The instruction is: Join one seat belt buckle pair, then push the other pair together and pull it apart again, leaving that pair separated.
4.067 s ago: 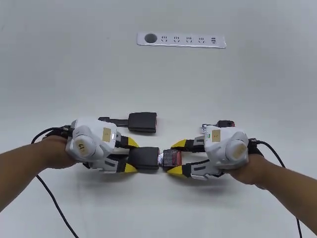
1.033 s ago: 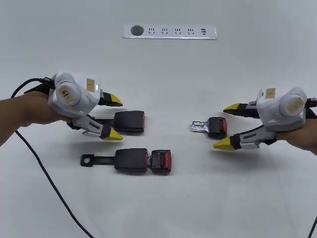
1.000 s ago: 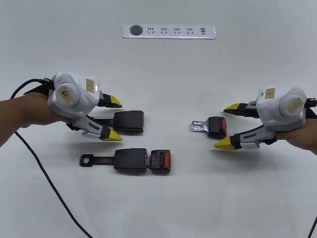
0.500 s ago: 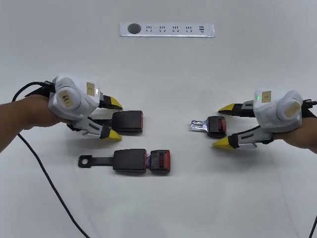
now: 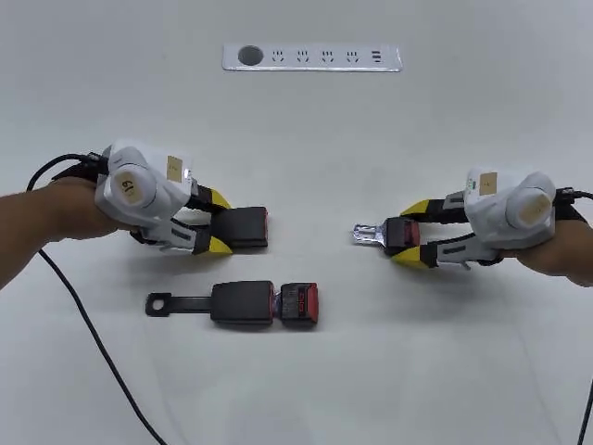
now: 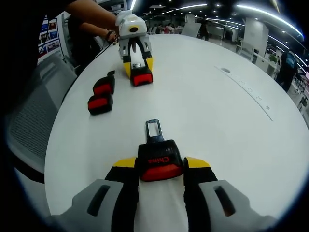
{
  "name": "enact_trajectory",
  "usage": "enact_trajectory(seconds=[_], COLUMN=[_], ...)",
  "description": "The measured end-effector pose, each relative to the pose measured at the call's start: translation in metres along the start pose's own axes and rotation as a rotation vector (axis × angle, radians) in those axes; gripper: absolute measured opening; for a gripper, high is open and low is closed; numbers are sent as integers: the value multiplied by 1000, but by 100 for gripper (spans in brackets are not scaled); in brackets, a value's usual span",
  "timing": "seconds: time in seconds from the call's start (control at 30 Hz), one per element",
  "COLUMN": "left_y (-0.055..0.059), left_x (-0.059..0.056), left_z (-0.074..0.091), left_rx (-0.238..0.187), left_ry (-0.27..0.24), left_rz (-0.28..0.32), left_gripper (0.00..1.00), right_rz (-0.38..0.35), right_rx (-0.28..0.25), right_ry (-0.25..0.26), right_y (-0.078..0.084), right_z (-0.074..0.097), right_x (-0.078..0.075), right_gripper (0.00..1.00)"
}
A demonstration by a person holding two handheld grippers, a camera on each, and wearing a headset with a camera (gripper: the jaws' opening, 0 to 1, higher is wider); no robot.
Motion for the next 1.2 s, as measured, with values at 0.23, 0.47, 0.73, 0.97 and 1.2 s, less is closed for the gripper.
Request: enact_trajectory(seconds=[0.23,0.47,0.73,0.97,1.2], left_y=[1,0,2,1,0], left_x=[4,4,6,6,4], left_z=[0,-1,0,-2,-2], left_rx=[18,38,49,53,60], left_ry=[20,22,15,13,9], left_rz=[-27,-30,-20,-17,-11], left_gripper=[33,33,33,33,33], right_rz=[4,58,21,29,43], right_rx=[10,7,-13,-32,-50], right_ry=[-12,-24,-12,-23,-32], right_y=[2,-4,-21,-35,-54], right_z=[-1,-12,-25,-39,-63], right_x=[-2,-3,-3,-4,-1], right_gripper=[35,34,34,34,34])
Point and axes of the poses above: the centre of the closed fingertips' face, and the gripper's own axes: z roughly backward along the fingers, x roughly to its left, y roughly out of its underside, the point moved 8 cm from there along z, roughly backward along the fingers, and after that the axes turned 12 degrees about z, right-handed, at the moved point
